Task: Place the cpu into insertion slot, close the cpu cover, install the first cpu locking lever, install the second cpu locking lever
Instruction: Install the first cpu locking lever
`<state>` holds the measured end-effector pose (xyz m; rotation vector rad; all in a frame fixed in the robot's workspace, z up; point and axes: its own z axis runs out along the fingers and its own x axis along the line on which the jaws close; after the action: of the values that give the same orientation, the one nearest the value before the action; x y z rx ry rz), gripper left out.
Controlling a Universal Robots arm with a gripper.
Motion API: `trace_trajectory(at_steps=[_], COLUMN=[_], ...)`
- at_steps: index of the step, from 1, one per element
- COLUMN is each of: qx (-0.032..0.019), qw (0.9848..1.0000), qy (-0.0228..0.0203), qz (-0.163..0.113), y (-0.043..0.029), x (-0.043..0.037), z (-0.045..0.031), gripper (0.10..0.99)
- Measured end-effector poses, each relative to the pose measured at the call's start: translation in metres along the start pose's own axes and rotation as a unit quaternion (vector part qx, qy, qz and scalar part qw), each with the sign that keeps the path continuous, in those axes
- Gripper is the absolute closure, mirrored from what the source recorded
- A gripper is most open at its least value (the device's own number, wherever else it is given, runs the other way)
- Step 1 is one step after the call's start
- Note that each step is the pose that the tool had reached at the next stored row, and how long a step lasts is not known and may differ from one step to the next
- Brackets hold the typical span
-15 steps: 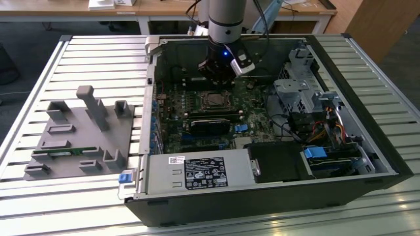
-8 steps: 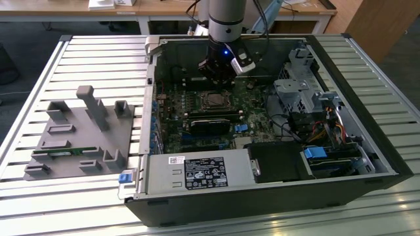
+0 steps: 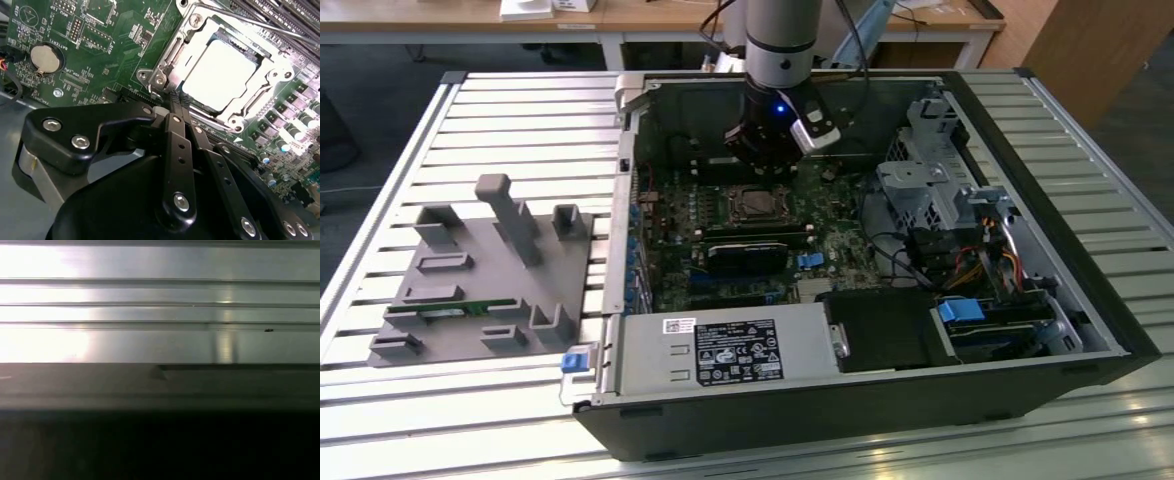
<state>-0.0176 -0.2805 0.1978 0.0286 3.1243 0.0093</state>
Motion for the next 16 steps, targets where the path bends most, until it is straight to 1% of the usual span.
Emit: trace_trajectory(at_steps=[3,7,11,13,16], qx=[0.0011,0.0011,0.0005,-0.0004,0.0005], qw=[1.0,1.0,1.0,1.0,1.0], qy=[0.0002,0.0005,0.0003,-0.0002,0.0002], qz=[0.0,0.0,0.0,0.0,0.0], y=[0.0006,0.0025,0.003,0.0034,0.0032], x=[-0.0003,-0.0007,-0.0007,-0.001,-0.001], z=[0.001,0.0026,0.0016,-0.0014,-0.0095], gripper=[0.98,0.98,0.98,0.98,0.98])
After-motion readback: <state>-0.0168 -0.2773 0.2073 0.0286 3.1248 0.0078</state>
